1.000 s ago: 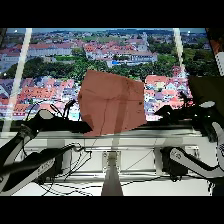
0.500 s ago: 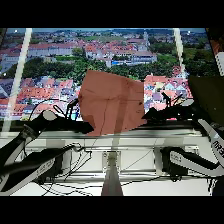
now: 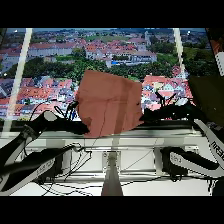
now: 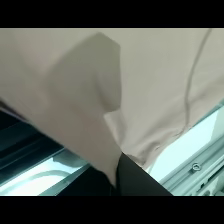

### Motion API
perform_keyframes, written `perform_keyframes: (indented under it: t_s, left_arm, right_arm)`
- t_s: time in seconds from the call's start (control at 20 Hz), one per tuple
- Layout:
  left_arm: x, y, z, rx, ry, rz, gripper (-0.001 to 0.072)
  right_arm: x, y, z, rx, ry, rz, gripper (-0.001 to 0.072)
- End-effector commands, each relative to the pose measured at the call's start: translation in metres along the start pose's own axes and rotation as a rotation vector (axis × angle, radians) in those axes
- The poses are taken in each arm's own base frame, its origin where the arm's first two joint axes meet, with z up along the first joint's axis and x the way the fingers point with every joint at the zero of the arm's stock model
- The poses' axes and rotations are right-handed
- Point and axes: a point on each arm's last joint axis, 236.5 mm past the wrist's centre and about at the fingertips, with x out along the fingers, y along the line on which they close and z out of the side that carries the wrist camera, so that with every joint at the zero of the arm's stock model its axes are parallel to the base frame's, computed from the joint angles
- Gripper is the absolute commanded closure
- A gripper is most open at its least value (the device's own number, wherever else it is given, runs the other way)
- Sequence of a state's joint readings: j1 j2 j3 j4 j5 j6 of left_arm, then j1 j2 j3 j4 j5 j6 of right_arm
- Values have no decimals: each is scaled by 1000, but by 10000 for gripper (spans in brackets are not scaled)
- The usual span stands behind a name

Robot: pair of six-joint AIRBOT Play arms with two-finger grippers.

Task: Fold the clothes and pants, and hang the long-sleeved shirts on hangers.

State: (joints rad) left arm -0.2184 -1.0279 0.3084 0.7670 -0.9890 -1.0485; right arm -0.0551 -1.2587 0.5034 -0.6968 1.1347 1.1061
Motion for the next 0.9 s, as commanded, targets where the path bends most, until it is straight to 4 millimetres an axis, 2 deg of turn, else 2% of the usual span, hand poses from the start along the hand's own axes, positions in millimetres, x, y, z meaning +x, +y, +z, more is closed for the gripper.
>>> perform_keyframes:
  t_s: [0.0,0.05,0.15,0.2,0.3,0.35,0.4,0.5,0.6,0.7,0.85]
  left_arm:
    - [-12,-15,17,59,-24,-33,691]
    - [-24,-23,32,103,-48,-39,691]
    - [-65,-41,78,187,-146,-31,692]
    - [-96,-53,106,238,-229,-19,692]
    - [-176,-84,158,345,-451,27,692]
    - [-220,-102,176,400,-567,58,692]
    - [-261,-121,185,453,-670,89,692]
    - [-329,-160,182,555,-846,142,692]
    - [-374,-197,160,641,-992,178,692]
    - [-397,-223,129,704,-1084,198,692]
    - [-415,-247,89,778,-1169,227,692]
  right_arm:
    - [-17,50,17,-119,-24,142,694]
    - [-28,71,26,-170,-38,190,694]
    - [-59,114,45,-288,-97,258,695]
    - [-77,135,54,-354,-143,271,695]
    - [-119,185,66,-529,-267,264,695]
    - [-137,209,66,-623,-330,253,695]
    - [-156,233,63,-725,-398,243,695]
    - [-192,279,48,-897,-545,227,694]
    - [-214,310,20,-998,-624,238,694]
    - [-225,331,-17,-1064,-647,275,694]
    - [-232,353,-68,-1027,-622,367,695]
